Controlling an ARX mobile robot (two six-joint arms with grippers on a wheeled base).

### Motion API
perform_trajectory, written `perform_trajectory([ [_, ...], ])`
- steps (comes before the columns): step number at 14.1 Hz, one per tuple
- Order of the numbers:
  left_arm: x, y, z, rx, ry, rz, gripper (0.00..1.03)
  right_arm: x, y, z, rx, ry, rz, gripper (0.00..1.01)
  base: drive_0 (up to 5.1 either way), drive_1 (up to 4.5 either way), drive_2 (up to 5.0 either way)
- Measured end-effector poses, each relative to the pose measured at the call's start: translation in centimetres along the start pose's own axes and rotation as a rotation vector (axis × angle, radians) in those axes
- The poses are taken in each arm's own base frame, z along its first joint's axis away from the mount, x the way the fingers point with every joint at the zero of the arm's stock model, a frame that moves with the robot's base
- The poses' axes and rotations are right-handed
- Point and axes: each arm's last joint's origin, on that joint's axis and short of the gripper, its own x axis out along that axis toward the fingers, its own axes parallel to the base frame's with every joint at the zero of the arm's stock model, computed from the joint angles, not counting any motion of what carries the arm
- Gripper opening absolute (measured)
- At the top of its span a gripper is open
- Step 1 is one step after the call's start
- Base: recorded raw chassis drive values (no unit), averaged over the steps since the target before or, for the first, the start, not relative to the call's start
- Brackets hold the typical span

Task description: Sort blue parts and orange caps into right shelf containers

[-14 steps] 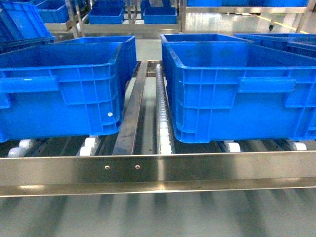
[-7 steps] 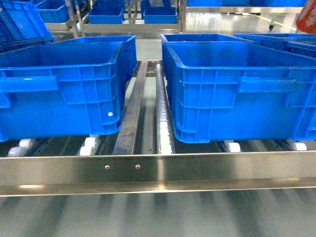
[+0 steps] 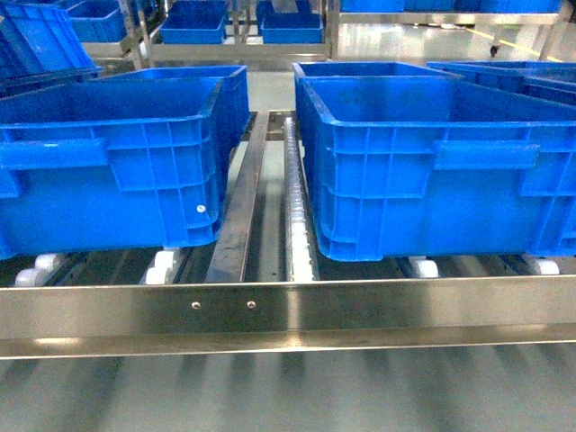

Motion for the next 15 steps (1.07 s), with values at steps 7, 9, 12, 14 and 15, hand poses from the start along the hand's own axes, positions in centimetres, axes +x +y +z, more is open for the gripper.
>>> perform_trajectory([
  [7,15.7,-3.4,9.6,-0.043,-0.135,-0.061,0.74,-2.0,1.8,-1.3,0.029,0.058,-0.019,0.98,0.0,0.00,0.0],
  [9,12.5,-3.1,9.7,-0.044,-0.168,-0.133,0.99,-2.3,1.4,-1.5,0.049,0.072,-0.034,0.98,0.0,0.00,0.0],
  [12,4.2,-2.9,9.3,-0.061,-0.320,-0.254,0.88,-2.9,1.7,-4.2,0.068,0.076,-0.076,0.94,0.0,0.00,0.0],
  [14,2.3,-2.9,3.9,-0.059,-0.231,-0.286,0.61,-5.1,0.8,-6.3,0.077,0.035,-0.153,0.69,0.0,0.00,0.0],
  [15,1.2,-2.6,2.0,-0.057,-0.207,-0.285,0.48,-6.3,0.1,-6.1,0.082,0.005,-0.171,0.54,0.0,0.00,0.0],
])
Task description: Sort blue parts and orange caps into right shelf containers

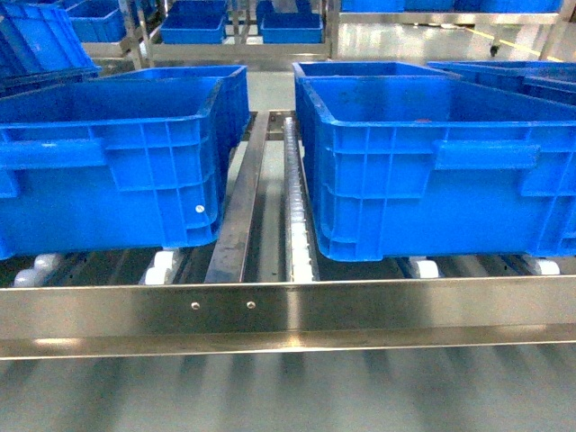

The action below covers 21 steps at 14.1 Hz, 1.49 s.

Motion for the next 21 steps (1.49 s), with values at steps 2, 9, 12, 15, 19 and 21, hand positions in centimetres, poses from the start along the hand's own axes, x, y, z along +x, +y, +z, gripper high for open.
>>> perform_trajectory([
  [2,-2.8,0.1,-0.6,0.000,-0.056,0.003,0.23,-1.6,-0.7,-0.3,0.001,-0.004,0.014,0.28,0.0,0.00,0.0],
  [9,-9.2,0.0,-5.0,-0.003,-0.018,0.002,0.02,-5.6,-3.2,-1.8,0.009,-0.007,0.003,0.02,0.0,0.00,0.0],
  [12,-11.1,0.0,-5.8,-0.003,-0.021,0.002,0.02,-6.8,-3.2,-1.6,0.009,-0.010,0.011,0.02,0.0,0.00,0.0],
  [15,-12.4,0.0,-6.5,-0.003,-0.054,0.003,0.02,-7.6,-3.2,-1.4,0.009,-0.017,0.011,0.02,0.0,0.00,0.0],
  [19,-13.6,0.0,-6.6,-0.003,-0.048,0.003,0.02,-8.5,-3.2,-1.3,0.010,-0.023,0.011,0.02,0.0,0.00,0.0],
  [21,-14.2,0.0,-6.5,-0.003,-0.044,0.002,0.02,-8.9,-3.2,-1.3,0.010,-0.023,0.011,0.02,0.0,0.00,0.0],
])
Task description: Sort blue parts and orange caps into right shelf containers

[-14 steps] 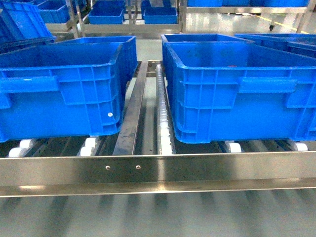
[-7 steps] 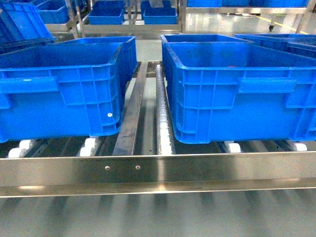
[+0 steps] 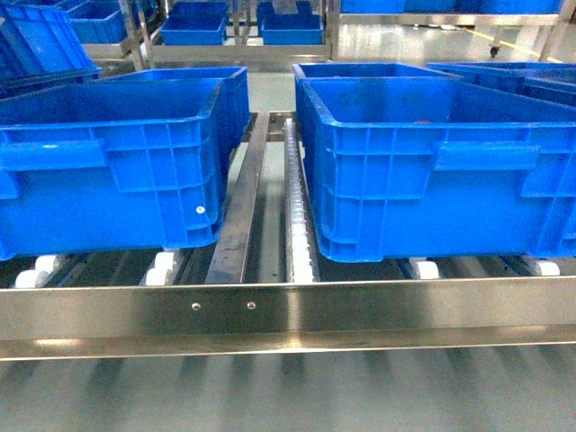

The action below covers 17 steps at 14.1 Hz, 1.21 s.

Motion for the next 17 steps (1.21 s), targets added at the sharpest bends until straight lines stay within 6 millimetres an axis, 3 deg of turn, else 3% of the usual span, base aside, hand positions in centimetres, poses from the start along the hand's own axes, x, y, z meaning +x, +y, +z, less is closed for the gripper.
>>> perform_trajectory([
  [6,-1.1,0.0,0.1,0.000,-0.003,0.002,0.02,-1.6,0.0,-0.4,0.000,0.020,0.001,0.02,0.0,0.00,0.0],
  [12,-2.6,0.0,-0.3,-0.001,0.008,0.002,0.02,-1.6,0.0,-0.4,0.003,0.010,0.000,0.02,0.0,0.00,0.0],
  [17,-2.6,0.0,-0.3,-0.001,0.011,0.000,0.02,-1.6,0.0,-0.4,0.004,0.009,-0.002,0.02,0.0,0.00,0.0],
])
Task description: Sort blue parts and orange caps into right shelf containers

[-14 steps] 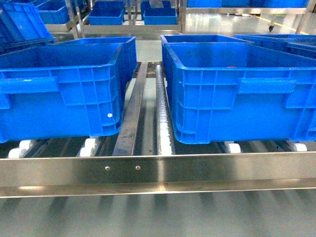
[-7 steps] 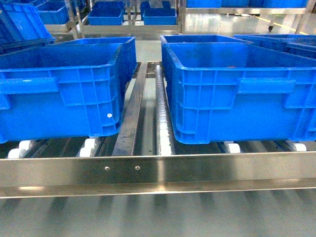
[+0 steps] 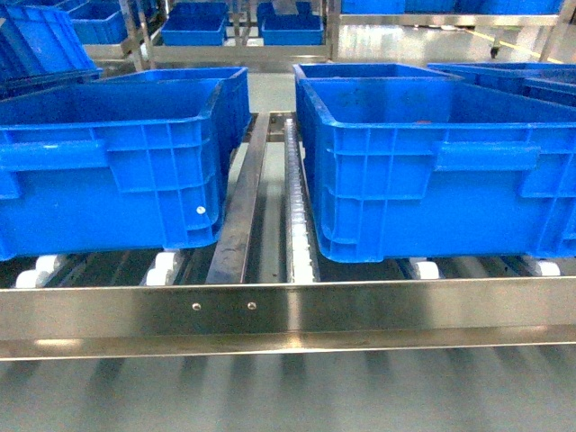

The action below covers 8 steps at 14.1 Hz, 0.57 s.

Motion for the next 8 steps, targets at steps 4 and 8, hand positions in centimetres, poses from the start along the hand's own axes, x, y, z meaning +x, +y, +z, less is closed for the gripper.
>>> perform_trajectory([
  [4,0.00,0.00,0.00,-0.001,0.000,0.000,0.50,0.00,0.00,0.00,0.000,0.000,0.000,0.53,0.0,0.00,0.0],
  [8,0.00,0.00,0.00,0.000,0.000,0.000,1.00,0.00,0.00,0.00,0.003,0.000,0.000,0.99,0.0,0.00,0.0],
])
